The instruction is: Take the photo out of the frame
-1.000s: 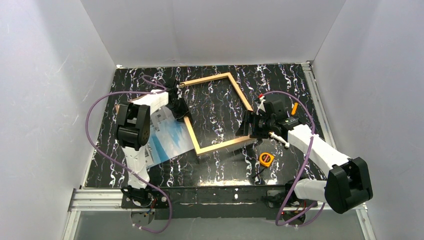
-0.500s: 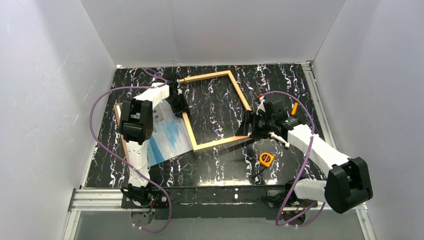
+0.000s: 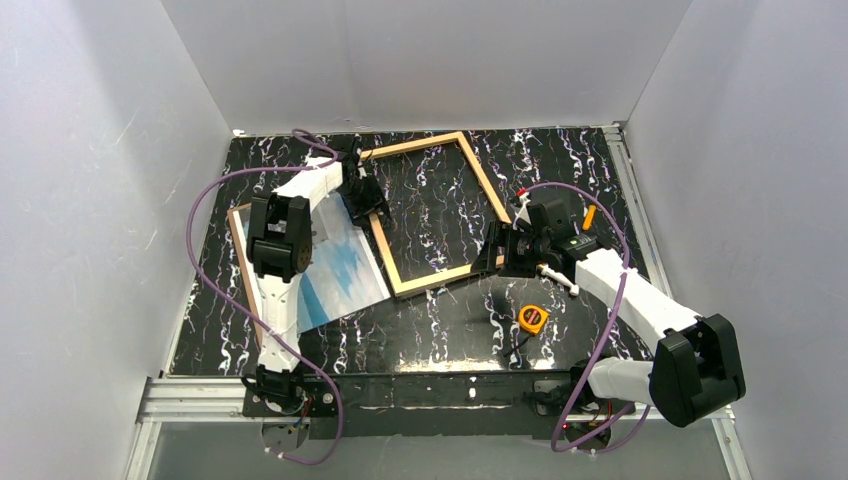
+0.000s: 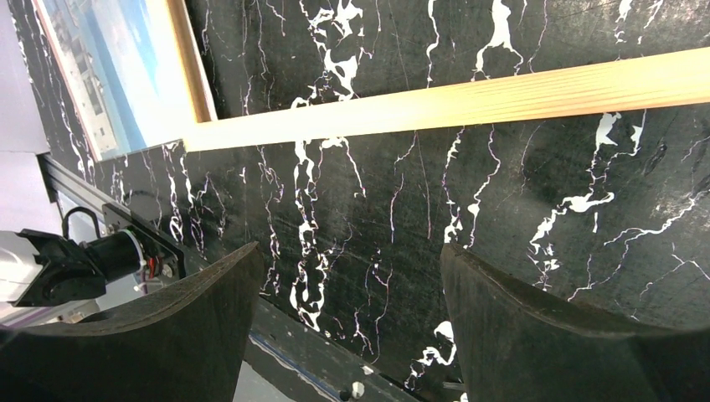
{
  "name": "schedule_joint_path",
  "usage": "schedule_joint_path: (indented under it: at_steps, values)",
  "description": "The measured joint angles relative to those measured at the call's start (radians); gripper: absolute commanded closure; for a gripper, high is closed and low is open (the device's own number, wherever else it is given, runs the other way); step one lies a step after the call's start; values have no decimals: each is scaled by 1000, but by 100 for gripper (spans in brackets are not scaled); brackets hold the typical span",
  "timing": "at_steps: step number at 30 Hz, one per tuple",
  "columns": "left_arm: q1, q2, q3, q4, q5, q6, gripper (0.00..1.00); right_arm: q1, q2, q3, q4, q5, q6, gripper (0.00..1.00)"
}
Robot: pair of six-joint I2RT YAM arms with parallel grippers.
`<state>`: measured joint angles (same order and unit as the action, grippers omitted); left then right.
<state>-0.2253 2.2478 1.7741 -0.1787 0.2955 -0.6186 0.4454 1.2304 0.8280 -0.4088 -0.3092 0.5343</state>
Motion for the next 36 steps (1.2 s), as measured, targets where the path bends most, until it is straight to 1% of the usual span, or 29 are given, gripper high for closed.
schedule_joint_path:
  at_steps: [5,9,12,18,23,27,31,33,36]
  values:
    - [-6,-3,5,5,2,-2,33,0,-1,0,0,0,10,15]
    - [-11,-14,5,-13,-14,9,28,0,-3,0,0,0,12,15]
    - [-10,-23,5,-60,-51,28,21,0,-4,0,-1,0,12,15]
    - [-8,-78,1,-187,-127,87,18,9,4,0,3,0,18,15]
    - [3,-214,-1,-294,-138,136,18,71,42,0,27,14,47,16]
    - [17,-389,-45,-337,-105,168,18,167,87,7,64,32,97,18]
    - [45,-561,-160,-383,-62,208,18,279,152,31,127,41,166,19]
    - [75,-636,-243,-403,-41,227,18,332,194,53,161,47,201,20]
    - [134,-698,-351,-423,-20,243,18,396,264,98,208,61,242,25]
